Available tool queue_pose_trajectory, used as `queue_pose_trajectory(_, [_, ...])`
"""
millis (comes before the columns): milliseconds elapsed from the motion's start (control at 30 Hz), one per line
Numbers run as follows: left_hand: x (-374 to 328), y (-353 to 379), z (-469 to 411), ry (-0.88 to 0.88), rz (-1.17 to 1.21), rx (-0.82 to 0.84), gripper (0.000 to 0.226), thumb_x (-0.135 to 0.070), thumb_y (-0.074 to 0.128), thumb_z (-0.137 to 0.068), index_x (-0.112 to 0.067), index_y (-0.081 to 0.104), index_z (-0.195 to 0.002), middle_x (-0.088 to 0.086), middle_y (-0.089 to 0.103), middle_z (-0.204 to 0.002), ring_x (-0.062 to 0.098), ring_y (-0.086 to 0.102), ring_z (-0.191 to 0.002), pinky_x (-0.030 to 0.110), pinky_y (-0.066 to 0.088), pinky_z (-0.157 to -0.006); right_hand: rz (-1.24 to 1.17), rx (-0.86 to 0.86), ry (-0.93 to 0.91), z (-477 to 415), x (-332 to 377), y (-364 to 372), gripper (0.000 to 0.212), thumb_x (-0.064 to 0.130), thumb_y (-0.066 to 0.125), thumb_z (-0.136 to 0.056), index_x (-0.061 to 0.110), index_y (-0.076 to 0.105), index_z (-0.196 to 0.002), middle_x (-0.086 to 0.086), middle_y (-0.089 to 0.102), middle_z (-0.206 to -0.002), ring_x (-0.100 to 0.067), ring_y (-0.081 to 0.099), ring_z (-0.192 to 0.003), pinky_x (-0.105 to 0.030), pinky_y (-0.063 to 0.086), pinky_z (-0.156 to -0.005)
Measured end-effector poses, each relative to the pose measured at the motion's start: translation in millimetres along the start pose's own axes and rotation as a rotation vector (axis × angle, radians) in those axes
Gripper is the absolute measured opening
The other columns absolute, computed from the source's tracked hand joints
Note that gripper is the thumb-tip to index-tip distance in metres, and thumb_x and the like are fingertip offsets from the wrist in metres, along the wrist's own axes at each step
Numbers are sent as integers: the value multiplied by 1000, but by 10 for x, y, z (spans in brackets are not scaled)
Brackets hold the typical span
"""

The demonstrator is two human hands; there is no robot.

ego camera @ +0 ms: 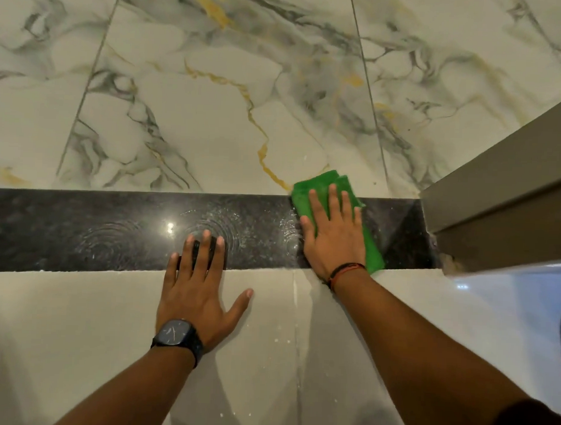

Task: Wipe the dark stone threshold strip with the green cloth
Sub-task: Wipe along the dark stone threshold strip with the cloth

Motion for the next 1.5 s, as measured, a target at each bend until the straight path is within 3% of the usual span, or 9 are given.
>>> queue_pose_trajectory(167, [15, 0, -25, -8, -20, -10, 90, -72, 19, -83, -15, 3, -151, 8, -1, -160, 26, -6, -147, 48, 2, -118, -43, 52, -301, 120, 518, 94, 55, 47, 19, -96, 31, 9, -148, -4, 6, -159, -22, 0, -145, -43, -2, -117])
queue_pose_trajectory(333, [15, 9, -13, -7, -13, -14, 89, -71, 17, -84, -16, 2, -151, 7, -3, -160, 25, -7, -147, 47, 1, -118, -10, 72, -407, 521, 107, 103, 53, 46, 24, -96, 32, 16, -147, -1, 16, -158, -19, 7, -145, -42, 6, -117])
queue_pose_trajectory(567, [25, 10, -4, -3, -1, -41, 87, -69, 20, -85, -16, 5, -152, 7, 0, -160, 25, -7, -147, 46, 0, -118, -117, -30, -107, 473, -821, -95, 53, 41, 33, -95, 26, 27, -145, -11, 25, -154, -29, 17, -142, -51, 24, -113])
queue_pose_trajectory(767, [19, 34, -12, -8, 4, -57, 87, -70, 22, -85, -16, 5, -152, 7, 1, -160, 25, -8, -147, 47, 1, -118, -52, -101, 210, 38, -591, -42, 53, 36, 29, -98, 19, 21, -147, -13, 16, -157, -30, 11, -143, -50, 12, -116])
queue_pose_trajectory(867, [15, 32, -6, -15, 19, -61, 87, -69, 25, -85, -16, 6, -152, 7, 2, -160, 26, -6, -147, 47, 1, -118, 0, -47, 118, -90, -118, -1, 54, 37, 24, -98, 21, 14, -148, -11, 11, -158, -28, 8, -144, -49, 9, -116])
queue_pose_trajectory(1033, [96, 17, 30, -128, 40, -88, 92, -70, 28, -83, -14, 3, -151, 7, 0, -161, 27, -3, -147, 46, 0, -118, -60, 40, -272, 94, 807, 107, 54, 36, 26, -97, 24, 14, -148, -6, 10, -159, -23, 3, -145, -43, -1, -116])
queue_pose_trajectory(1200, [316, 5, 63, -245, 38, -105, 92, -71, 28, -82, -15, 4, -151, 11, 7, -161, 31, 3, -146, 49, 5, -118, -42, 111, -458, 426, 404, 68, 52, 38, 28, -97, 29, 18, -147, 0, 16, -158, -18, 7, -145, -40, 3, -116])
queue_pose_trajectory(1333, [450, -6, 97, -255, 41, -108, 91, -71, 25, -82, -15, 5, -151, 10, 6, -161, 30, 0, -147, 50, 6, -118, -25, 106, -440, 682, -139, 25, 51, 43, 26, -96, 36, 19, -146, 5, 20, -155, -13, 9, -144, -44, 12, -116])
queue_pose_trajectory(1500, [533, 1, 113, -276, 49, -136, 91, -71, 25, -82, -15, 8, -151, 11, 7, -161, 31, 1, -147, 50, 5, -118, -50, -18, -113, 552, -472, -52, 52, 40, 28, -94, 29, 27, -145, -3, 25, -154, -24, 17, -143, -52, 17, -114])
Point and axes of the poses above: each hand's wrist, its own z-axis away from the middle knuckle, its own y-axis out of the palm, x = y × z, the point moved 1 cm from there along -z, towards the middle knuckle
